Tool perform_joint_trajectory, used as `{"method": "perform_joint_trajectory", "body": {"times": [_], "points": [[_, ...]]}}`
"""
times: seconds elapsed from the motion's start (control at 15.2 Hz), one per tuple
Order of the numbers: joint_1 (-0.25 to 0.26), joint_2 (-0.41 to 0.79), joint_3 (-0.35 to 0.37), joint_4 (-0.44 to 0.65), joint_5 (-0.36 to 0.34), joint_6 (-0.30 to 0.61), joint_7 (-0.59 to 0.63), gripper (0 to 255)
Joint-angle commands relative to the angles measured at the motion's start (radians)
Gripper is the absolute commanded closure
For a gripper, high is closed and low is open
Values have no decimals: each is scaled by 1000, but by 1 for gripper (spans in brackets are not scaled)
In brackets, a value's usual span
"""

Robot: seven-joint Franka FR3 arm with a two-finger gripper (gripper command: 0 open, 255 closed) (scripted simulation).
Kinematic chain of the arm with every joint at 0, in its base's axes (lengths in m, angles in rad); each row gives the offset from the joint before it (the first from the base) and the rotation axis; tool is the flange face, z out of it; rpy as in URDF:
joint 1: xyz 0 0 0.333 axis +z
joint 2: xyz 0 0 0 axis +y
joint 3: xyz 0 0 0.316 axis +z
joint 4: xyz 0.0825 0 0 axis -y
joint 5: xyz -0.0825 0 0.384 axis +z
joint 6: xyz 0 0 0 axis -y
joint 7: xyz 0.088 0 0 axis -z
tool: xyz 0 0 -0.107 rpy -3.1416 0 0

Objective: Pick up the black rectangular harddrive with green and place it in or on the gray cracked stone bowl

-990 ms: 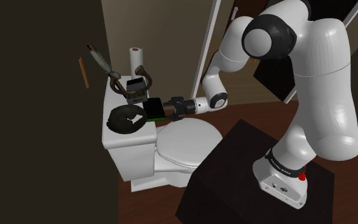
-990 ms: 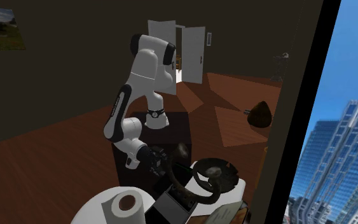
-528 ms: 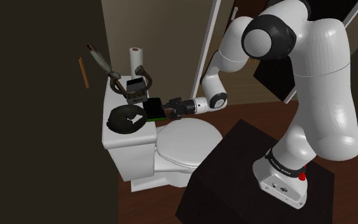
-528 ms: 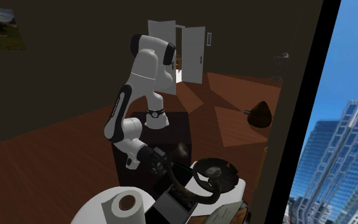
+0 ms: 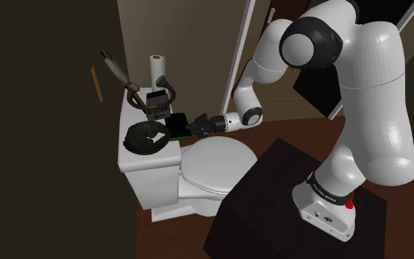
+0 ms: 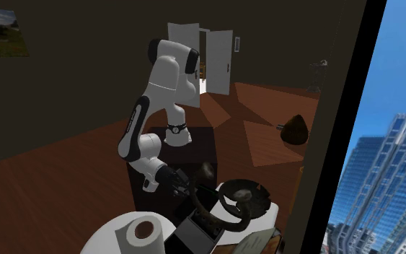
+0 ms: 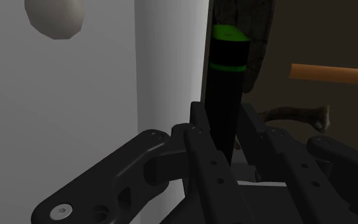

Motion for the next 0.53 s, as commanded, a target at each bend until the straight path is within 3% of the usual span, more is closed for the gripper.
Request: {"method": "perform_joint_trajectory", "body": {"times": [0.0,0.46], "points": [[0,0,0,-1,0,0,0,255],[28,-116,-35,-49,-36,51,41,255]]}}
